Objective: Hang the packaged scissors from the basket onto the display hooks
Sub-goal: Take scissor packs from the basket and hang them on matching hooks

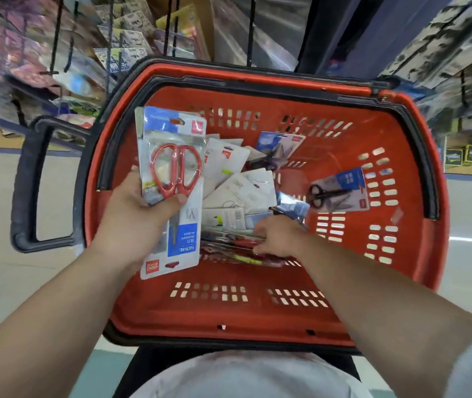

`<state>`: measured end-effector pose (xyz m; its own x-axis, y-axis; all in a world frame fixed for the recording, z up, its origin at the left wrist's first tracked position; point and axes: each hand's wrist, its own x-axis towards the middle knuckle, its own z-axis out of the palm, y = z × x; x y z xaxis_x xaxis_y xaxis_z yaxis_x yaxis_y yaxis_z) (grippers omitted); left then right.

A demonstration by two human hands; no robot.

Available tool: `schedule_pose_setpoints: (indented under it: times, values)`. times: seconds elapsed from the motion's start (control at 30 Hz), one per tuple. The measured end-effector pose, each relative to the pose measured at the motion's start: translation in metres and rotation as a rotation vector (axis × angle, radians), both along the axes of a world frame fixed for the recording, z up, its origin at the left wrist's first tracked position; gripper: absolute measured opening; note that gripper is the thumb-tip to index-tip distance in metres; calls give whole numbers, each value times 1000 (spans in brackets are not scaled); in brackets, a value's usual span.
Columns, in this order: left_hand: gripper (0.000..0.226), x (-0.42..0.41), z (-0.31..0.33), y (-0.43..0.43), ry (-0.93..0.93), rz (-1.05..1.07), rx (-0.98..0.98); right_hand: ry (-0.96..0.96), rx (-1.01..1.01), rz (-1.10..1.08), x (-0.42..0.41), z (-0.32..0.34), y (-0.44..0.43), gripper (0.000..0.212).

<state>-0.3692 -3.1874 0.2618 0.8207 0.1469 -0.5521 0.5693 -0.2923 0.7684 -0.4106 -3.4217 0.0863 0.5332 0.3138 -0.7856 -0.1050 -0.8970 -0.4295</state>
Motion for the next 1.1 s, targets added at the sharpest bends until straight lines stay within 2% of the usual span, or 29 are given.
schedule_pose_setpoints:
  times: [0.07, 0.13, 0.33, 0.67, 0.77, 0.9, 1.03, 1.1]
  values:
    - [29, 0, 5, 0, -16, 21, -4, -87, -87, 149, 0, -10, 11, 40]
    - [28, 1, 12, 2, -33, 66, -30, -112, -124, 163, 0, -13, 18, 34]
    - [33, -2, 18, 13, -57, 124, -75, -122, -54, 111, 0, -19, 11, 16]
    - [29, -13, 20, 4, -64, 147, -83, -325, 85, -48, 12, 22, -33, 22]
    - [27, -15, 22, -3, -61, 194, -98, -416, 133, -176, 19, 53, -52, 22]
    - [25, -17, 17, -14, 2, 277, -178, -433, 239, -456, 21, 92, -81, 11]
    - [22, -16, 3, -34, 81, 355, -222, -405, 432, -757, 13, 128, -93, 13]
    - [28, -14, -3, -49, 125, 387, -259, -401, 532, -851, 8, 141, -88, 12]
